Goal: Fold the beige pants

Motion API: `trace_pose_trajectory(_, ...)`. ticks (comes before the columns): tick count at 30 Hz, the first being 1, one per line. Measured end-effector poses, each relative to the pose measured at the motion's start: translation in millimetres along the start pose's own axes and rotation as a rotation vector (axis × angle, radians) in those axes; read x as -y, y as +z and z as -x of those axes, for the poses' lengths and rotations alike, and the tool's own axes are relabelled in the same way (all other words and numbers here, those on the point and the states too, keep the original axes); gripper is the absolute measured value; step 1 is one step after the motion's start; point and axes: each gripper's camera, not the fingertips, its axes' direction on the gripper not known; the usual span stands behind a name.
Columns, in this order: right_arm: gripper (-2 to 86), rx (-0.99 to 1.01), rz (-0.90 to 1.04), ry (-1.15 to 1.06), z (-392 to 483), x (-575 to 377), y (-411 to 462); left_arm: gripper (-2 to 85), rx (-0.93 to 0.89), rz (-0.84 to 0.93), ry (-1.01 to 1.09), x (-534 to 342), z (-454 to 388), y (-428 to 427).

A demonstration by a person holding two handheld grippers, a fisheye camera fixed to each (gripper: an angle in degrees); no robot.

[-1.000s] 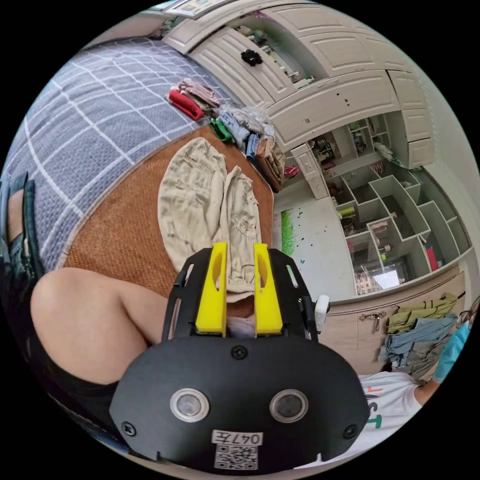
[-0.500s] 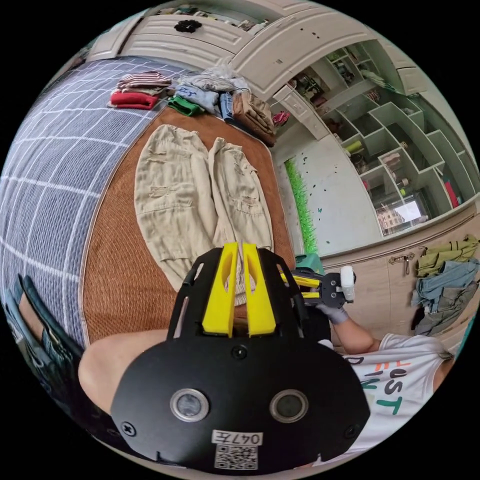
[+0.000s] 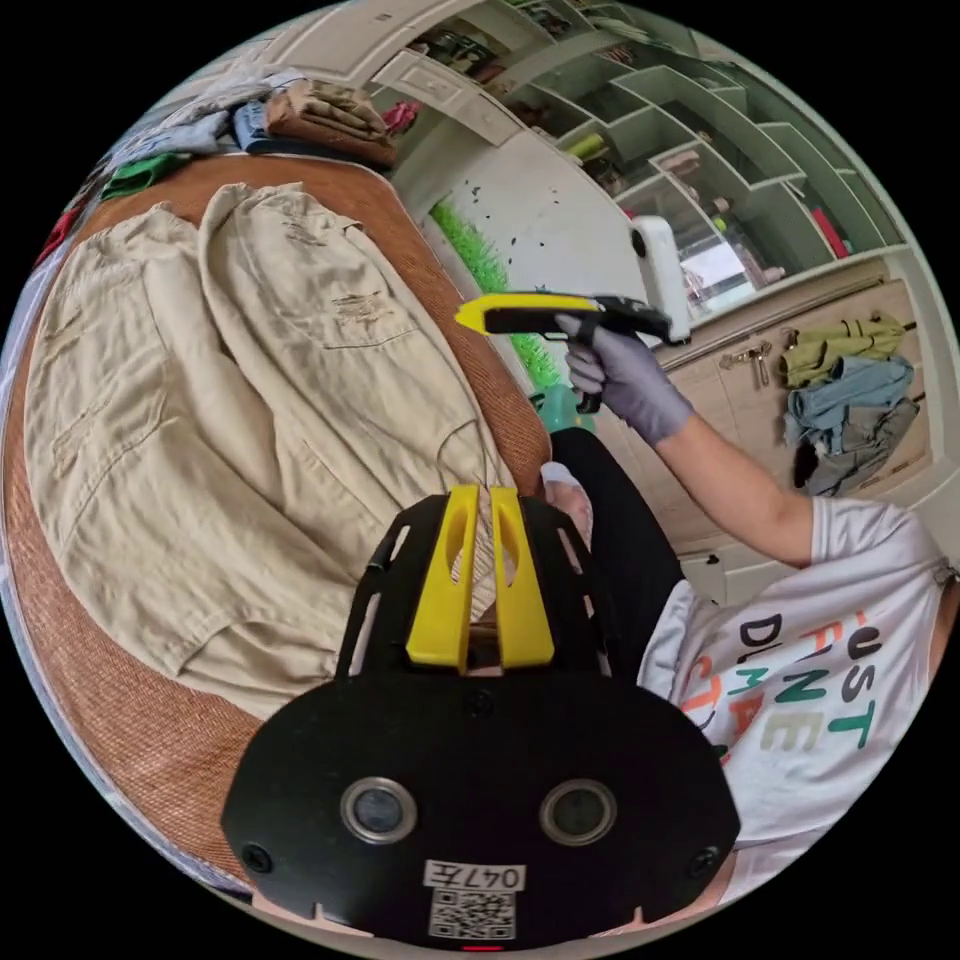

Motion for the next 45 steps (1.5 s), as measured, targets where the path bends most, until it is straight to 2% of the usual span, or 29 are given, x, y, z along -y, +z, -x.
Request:
trace_pose_trajectory(3,4.2,-0.011,0.109,0.038,-11,41,38,-1.0,0.156,-0.065,-0.03,7,12,-16)
trace_pose_trajectory(6,0.3,0.011,0.224,0.026,-10,60,66,-1.0,0.12,-0.185,-0.213,3,50,-36)
trace_pose_trajectory(8,-0.5,-0.033,0.186,0.005,-1,63,45,-1.0,0.113,-0.188,-0.345,-4,74,-38)
trace_pose_trajectory(9,-0.7,-0.093,0.092,-0.019,9,58,13,-1.0,0.156,-0.157,-0.416,-8,85,-35)
trace_pose_trajectory(11,-0.8,-0.233,-0.013,-0.042,22,40,-29,-1.0,0.218,-0.117,-0.483,-9,91,-31)
trace_pose_trajectory(13,-0.7,-0.349,-0.006,-0.042,24,23,-37,-1.0,0.216,-0.11,-0.501,-5,92,-25)
trace_pose_trajectory(15,0.1,-0.38,0.228,-0.053,7,12,7,-1.0,0.222,-0.072,-0.506,7,92,-13)
trace_pose_trajectory(17,1.5,-0.333,0.352,-0.039,-6,7,29,-1.0,0.243,-0.042,-0.501,14,90,-4)
trace_pose_trajectory(19,3.1,-0.322,0.267,0.001,-11,5,11,-1.0,0.283,-0.045,-0.469,17,81,-2)
trace_pose_trajectory(21,4.5,-0.297,0.077,0.061,-20,8,-27,-1.0,0.311,-0.074,-0.333,25,56,0)
trace_pose_trajectory(24,4.9,-0.295,-0.018,0.087,-40,36,-46,-1.0,0.186,-0.095,-0.066,46,16,19)
trace_pose_trajectory(27,5.2,-0.299,0.032,0.106,-70,82,-29,-1.0,0.05,-0.012,0.101,68,-15,58)
trace_pose_trajectory(31,6.8,-0.241,0.148,0.164,-102,126,10,-1.0,0.033,0.15,0.196,80,-36,103)
trace_pose_trajectory(35,1.8,-0.231,0.278,0.226,-121,149,48,-1.0,-0.066,0.304,0.232,89,-43,140)
trace_pose_trajectory(37,0.7,-0.235,0.238,0.218,-116,158,37,-1.0,-0.083,0.36,0.224,92,-43,153)
trace_pose_trajectory(40,0.4,-0.161,-0.036,0.04,-77,164,-31,-1.0,-0.098,0.375,0.217,96,-45,159)
trace_pose_trajectory(42,0.3,-0.262,-0.139,0.015,-70,156,-64,-1.0,-0.099,0.38,0.221,98,-49,163)
trace_pose_trajectory(43,0.3,-0.295,-0.111,0.046,-78,156,-60,-1.0,-0.101,0.384,0.223,99,-50,165)
trace_pose_trajectory(45,0.6,-0.277,0.147,0.209,-133,153,-13,-1.0,-0.102,0.403,0.24,102,-57,174)
